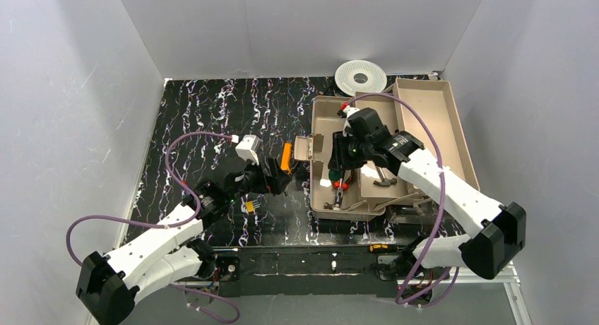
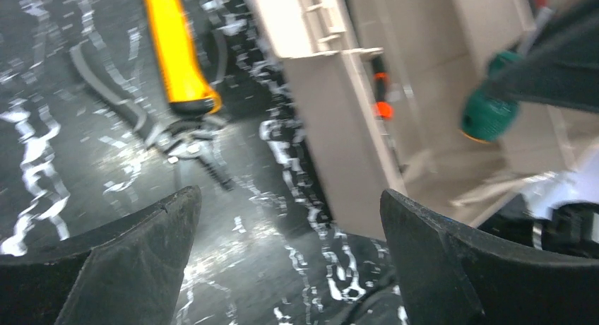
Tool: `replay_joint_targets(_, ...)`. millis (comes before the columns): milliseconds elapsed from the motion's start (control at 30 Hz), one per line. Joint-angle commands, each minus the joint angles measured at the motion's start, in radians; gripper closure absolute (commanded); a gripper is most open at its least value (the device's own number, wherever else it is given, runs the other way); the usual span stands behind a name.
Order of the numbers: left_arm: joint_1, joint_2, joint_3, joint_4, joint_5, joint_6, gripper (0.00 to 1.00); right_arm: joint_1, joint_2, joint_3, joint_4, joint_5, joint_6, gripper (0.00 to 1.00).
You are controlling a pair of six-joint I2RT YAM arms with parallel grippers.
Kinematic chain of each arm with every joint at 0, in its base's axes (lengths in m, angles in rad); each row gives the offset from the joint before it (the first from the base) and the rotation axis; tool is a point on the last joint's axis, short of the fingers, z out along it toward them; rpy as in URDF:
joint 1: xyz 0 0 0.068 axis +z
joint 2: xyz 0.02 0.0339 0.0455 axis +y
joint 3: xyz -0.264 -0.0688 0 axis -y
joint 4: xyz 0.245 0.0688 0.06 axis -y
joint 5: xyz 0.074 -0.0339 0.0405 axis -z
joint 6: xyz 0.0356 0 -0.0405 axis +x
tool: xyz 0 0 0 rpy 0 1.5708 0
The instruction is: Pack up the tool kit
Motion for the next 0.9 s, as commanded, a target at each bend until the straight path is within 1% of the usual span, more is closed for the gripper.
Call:
replay_joint_targets(0, -0.002, 0.05, 0.076, -0.225, -0.235, 0.022, 0.02, 0.039, 0.036, 0.057, -0.091, 0.123, -0.039, 0.84)
replay_joint_targets(67, -0.002, 0.087, 0.097, -0.252, -0.272, 0.022, 0.02, 0.051, 0.059, 0.062, -0.102, 0.149, -0.04, 0.82)
replay_joint_targets(233, 0.003, 0.206, 0.165, -0.304, -0.313, 0.032, 0.02, 0.074, 0.12, 0.064, -0.099, 0.157, -0.038, 0.81)
replay_joint_targets(267, 0.004, 0.23, 0.178, -0.308, -0.316, 0.034, 0.02, 0.077, 0.13, 0.063, -0.095, 0.156, -0.037, 0.76)
replay_joint_targets(367, 0.006, 0.3, 0.214, -0.304, -0.313, 0.047, 0.02, 0.09, 0.143, 0.068, -0.092, 0.171, -0.03, 0.45)
replay_joint_targets(433, 0.009, 0.349, 0.238, -0.292, -0.305, 0.057, 0.02, 0.096, 0.13, 0.071, -0.086, 0.185, -0.028, 0.36)
replay_joint_targets(467, 0.01, 0.373, 0.25, -0.287, -0.302, 0.061, 0.03, 0.099, 0.119, 0.072, -0.083, 0.186, -0.027, 0.34)
replay_joint_targets(600, 0.018, 0.48, 0.314, -0.281, -0.298, 0.087, 0.08, 0.1, 0.055, 0.071, -0.068, 0.183, -0.032, 0.32)
replay_joint_targets(733, 0.03, 0.595, 0.399, -0.296, -0.303, 0.112, 0.13, 0.1, -0.016, 0.056, -0.044, 0.183, -0.038, 0.33)
replay_joint_targets(867, 0.054, 0.737, 0.478, -0.324, -0.295, 0.103, 0.21, 0.1, -0.102, 0.012, 0.013, 0.175, -0.034, 0.34)
